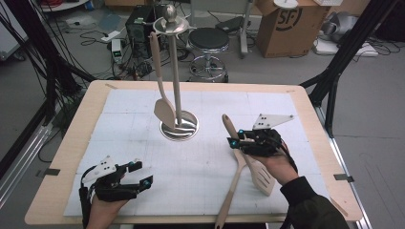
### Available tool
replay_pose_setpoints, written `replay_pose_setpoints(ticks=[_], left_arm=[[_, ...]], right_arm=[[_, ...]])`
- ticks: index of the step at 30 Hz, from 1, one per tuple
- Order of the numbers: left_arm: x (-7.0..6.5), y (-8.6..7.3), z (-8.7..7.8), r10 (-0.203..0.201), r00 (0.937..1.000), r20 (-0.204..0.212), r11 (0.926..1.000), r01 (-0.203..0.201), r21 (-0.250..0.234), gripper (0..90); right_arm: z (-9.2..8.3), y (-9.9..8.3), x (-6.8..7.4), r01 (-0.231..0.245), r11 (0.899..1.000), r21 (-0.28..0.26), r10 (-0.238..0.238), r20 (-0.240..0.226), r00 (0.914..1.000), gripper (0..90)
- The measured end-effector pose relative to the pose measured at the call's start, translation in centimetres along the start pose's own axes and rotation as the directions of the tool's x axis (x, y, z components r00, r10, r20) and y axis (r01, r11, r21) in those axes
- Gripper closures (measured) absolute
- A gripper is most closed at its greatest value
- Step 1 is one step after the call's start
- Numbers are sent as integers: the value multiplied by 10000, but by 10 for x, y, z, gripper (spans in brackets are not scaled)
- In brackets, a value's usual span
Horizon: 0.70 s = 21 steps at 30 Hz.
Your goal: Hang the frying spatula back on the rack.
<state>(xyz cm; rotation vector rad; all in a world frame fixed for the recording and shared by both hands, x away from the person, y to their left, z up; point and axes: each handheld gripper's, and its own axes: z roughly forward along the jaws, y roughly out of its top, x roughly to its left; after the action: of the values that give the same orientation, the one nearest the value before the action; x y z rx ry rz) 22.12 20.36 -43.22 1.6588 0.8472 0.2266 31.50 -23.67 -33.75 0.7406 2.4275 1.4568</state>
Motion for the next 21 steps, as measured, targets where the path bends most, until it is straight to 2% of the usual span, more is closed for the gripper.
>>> replay_pose_setpoints(ticks=[4, 11, 21], left_arm=[[0, 0, 0, -5, 10000, -17, 10000, 5, -11, 257], [0, 0, 0, -12, 10000, -14, 10000, 12, -22, 257], [-1, 0, 0, 5, 10000, -7, 10000, -5, -26, 257]], right_arm=[[-8, 2, 1, -99, 9980, -617, 104, 79, 9999, 713], [-14, 7, 0, -274, 9942, -1045, 288, 118, 9995, 713], [-15, 24, 5, -159, 9805, -1960, 220, 291, 9993, 713]])
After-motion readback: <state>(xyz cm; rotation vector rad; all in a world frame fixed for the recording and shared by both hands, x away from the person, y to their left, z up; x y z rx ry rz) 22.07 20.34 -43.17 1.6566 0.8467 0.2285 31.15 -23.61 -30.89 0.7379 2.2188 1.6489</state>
